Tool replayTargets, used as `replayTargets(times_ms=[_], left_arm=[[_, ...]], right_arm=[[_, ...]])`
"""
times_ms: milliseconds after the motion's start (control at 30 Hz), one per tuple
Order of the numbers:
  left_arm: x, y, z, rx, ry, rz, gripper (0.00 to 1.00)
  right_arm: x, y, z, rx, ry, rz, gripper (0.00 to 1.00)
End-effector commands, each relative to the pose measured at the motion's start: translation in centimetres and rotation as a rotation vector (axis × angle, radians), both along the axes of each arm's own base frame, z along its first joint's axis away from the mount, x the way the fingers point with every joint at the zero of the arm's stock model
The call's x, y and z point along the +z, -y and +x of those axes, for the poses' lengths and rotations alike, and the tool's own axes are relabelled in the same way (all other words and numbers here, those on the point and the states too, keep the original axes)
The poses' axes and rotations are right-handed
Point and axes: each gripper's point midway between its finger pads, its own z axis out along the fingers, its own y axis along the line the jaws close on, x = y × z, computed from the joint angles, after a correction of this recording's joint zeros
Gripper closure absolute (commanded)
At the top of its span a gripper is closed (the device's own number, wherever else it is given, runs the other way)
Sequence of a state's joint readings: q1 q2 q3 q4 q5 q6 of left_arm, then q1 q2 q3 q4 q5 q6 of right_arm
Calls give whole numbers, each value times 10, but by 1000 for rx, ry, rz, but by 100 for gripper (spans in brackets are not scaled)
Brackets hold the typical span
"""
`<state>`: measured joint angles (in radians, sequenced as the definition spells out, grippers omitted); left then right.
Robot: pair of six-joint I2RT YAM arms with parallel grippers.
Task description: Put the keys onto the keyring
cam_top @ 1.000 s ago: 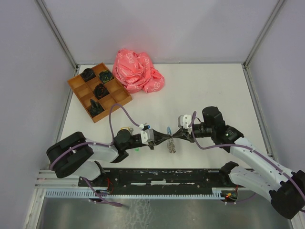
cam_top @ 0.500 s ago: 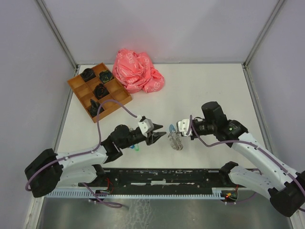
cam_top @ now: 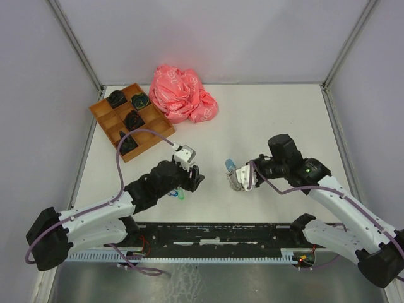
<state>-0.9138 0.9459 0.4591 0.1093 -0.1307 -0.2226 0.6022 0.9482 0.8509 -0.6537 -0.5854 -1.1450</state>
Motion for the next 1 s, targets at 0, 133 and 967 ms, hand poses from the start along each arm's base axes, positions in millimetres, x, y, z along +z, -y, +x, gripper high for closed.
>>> replayTargets(times_ms=[0,133,967], left_arm=[[-13,-18,5,166,-168,9,32],[-25,-34,6,267,-252,12,31],[-61,-89,12,566,-449,113,41]], right_arm=[[22,-5,3,45,110,32,99],[12,-5,0,49,97,0,99],[-24,-31,-28,95,-87,-67,99]])
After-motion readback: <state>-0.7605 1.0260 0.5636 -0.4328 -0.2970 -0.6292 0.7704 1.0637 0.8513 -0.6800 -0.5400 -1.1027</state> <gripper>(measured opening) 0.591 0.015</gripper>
